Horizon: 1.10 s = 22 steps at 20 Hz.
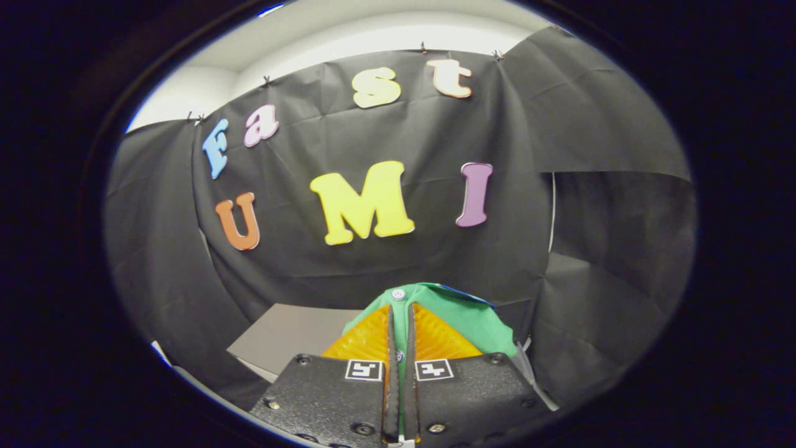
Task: Put the clothes into the washing machine and then close the washing machine lid.
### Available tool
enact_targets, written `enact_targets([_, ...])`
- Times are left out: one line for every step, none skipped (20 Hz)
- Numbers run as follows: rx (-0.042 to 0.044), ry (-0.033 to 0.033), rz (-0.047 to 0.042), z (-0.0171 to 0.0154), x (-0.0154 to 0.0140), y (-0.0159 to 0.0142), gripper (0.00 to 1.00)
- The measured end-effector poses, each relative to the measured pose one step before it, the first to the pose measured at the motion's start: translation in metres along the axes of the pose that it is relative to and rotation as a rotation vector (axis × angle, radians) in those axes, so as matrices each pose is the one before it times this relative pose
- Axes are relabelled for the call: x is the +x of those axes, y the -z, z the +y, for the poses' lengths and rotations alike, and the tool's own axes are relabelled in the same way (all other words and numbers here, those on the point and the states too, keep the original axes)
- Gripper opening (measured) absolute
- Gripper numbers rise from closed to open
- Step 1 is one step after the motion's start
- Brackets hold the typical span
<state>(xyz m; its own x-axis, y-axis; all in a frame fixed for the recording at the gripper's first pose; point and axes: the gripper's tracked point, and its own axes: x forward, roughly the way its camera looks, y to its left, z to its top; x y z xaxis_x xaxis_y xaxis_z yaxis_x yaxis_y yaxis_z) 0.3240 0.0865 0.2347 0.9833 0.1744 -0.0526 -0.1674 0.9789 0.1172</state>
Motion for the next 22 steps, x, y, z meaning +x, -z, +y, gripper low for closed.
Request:
enact_targets([-0.00193, 0.00473, -0.00292, -0.0123, 0.00285, -0.00207, 0.06])
enact_targets([0.00145, 0.0036, 0.00171, -0.01168, 0.00331, -0.00062, 0.06])
enact_targets([0.00011, 0.00662, 0.00821, -0.01361, 0.00607, 0.00118, 0.06])
enact_targets([0.00235, 0.00402, 0.00923, -0.01085, 0.00652, 0.00319, 0.06])
enact_targets([0.00658, 0.0037, 0.01677, -0.01124, 0.00835, 0.0049, 0.06])
enact_targets([0.00585, 0.0033, 0.01678, -0.01123, 0.00902, 0.00626, 0.06])
enact_targets([0.00589, 0.0036, 0.02043, -0.00992, 0.01052, 0.00696, 0.06])
enact_targets([0.00472, 0.00064, 0.01832, -0.00789, 0.00825, 0.00764, 0.06])
enact_targets([0.00668, 0.00178, 0.02525, -0.00782, 0.01164, 0.00892, 0.06])
enact_targets([0.0065, 0.00005, 0.02256, -0.0066, 0.01147, 0.00866, 0.06])
enact_targets([0.00507, -0.00033, 0.01951, -0.00514, 0.01016, 0.00693, 0.06])
enact_targets([0.0064, -0.00213, 0.02103, -0.00503, 0.01089, 0.00892, 0.06])
enact_targets([0.00163, -0.00411, 0.0213, -0.00359, 0.01112, 0.00898, 0.06])
enact_targets([-0.00423, 0.00469, 0.01507, -0.00202, 0.00738, 0.01165, 0.06])
enact_targets([-0.00118, 0.00322, 0.02039, -0.00353, 0.00967, 0.00773, 0.06])
enact_targets([0.00303, -0.00465, 0.02535, -0.00245, 0.0115, 0.01161, 0.06])
enact_targets([0.00103, -0.0044, 0.02192, -0.00108, 0.00904, 0.00864, 0.06])
enact_targets([-0.00115, 0.00165, 0.0176, -0.00202, 0.0092, 0.00803, 0.06])
enact_targets([-0.00331, 0.00099, 0.0186, -0.00181, 0.0103, 0.00781, 0.06])
enact_targets([-0.00435, 0.00044, 0.02174, -0.00049, 0.01063, 0.0085, 0.06])
enact_targets([-0.00383, -0.00036, 0.01748, -0.00039, 0.00806, 0.00679, 0.06])
enact_targets([-0.00279, 0.00069, 0.0168, -0.00021, 0.0089, 0.00627, 0.06])
